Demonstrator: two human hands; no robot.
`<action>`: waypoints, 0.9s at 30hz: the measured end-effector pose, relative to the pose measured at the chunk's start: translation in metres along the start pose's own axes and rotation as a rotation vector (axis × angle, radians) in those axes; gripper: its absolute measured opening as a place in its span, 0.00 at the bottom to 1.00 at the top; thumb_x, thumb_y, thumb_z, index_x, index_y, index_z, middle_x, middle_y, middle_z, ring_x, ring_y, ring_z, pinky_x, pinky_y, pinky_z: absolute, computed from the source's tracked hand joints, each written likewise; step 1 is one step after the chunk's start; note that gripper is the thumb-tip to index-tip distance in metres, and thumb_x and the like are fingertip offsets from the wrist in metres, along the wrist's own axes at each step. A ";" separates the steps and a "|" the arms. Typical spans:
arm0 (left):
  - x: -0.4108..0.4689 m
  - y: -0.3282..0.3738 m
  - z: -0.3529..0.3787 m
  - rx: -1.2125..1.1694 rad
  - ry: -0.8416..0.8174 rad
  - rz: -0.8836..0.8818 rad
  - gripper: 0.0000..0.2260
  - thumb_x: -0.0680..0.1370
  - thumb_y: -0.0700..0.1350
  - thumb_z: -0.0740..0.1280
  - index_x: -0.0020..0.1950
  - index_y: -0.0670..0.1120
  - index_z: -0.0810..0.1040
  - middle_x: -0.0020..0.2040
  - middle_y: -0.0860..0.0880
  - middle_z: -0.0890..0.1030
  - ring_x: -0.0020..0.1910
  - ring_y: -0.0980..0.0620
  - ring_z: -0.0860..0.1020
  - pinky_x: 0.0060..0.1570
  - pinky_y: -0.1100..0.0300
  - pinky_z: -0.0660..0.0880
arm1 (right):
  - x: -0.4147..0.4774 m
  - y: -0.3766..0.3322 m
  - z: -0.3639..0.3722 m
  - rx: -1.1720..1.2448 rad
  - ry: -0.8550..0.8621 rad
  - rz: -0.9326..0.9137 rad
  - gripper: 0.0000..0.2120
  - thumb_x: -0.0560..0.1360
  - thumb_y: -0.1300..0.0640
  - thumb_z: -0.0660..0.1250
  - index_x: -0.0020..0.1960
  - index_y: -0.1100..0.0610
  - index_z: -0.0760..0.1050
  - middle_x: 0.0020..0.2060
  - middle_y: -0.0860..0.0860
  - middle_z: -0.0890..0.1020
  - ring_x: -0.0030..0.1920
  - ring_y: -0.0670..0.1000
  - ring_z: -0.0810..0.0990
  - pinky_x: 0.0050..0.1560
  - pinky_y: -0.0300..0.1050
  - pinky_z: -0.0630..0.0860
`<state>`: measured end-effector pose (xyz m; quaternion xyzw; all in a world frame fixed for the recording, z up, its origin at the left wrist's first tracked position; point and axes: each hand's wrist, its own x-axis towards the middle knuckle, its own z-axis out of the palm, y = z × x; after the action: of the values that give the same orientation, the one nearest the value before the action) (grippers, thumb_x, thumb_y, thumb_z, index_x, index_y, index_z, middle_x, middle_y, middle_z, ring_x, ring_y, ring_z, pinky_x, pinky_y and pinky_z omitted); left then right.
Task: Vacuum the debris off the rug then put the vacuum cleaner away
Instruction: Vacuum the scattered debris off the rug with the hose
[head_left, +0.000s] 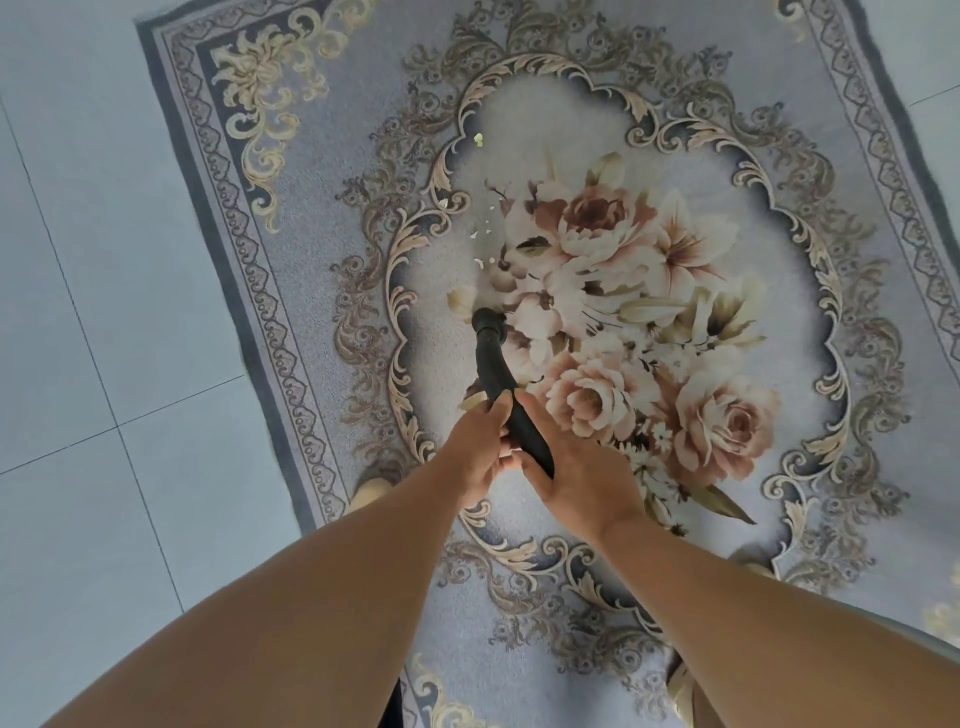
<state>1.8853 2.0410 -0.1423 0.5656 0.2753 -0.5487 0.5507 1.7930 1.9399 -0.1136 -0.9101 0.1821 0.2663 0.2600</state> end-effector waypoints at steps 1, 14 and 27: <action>0.001 0.002 0.002 0.011 0.011 0.012 0.16 0.83 0.51 0.56 0.65 0.44 0.74 0.55 0.42 0.80 0.48 0.47 0.78 0.43 0.56 0.76 | 0.001 0.001 -0.003 0.017 0.004 0.005 0.30 0.80 0.41 0.51 0.76 0.36 0.38 0.37 0.48 0.80 0.31 0.49 0.77 0.30 0.47 0.78; 0.035 0.094 0.018 0.047 0.157 0.128 0.18 0.83 0.53 0.57 0.59 0.40 0.76 0.43 0.43 0.79 0.34 0.50 0.77 0.30 0.60 0.75 | 0.085 -0.014 -0.046 -0.012 0.129 0.037 0.30 0.81 0.42 0.53 0.78 0.38 0.41 0.39 0.50 0.81 0.34 0.53 0.78 0.32 0.46 0.75; 0.029 0.073 0.047 0.120 0.051 0.064 0.13 0.83 0.52 0.57 0.58 0.44 0.74 0.40 0.48 0.78 0.34 0.53 0.74 0.37 0.60 0.74 | 0.046 0.013 -0.042 -0.002 0.174 0.105 0.31 0.76 0.36 0.44 0.75 0.36 0.36 0.34 0.47 0.81 0.29 0.51 0.79 0.27 0.47 0.78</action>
<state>1.9446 1.9717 -0.1355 0.6198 0.2378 -0.5318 0.5258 1.8402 1.8966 -0.1148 -0.9192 0.2513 0.1997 0.2280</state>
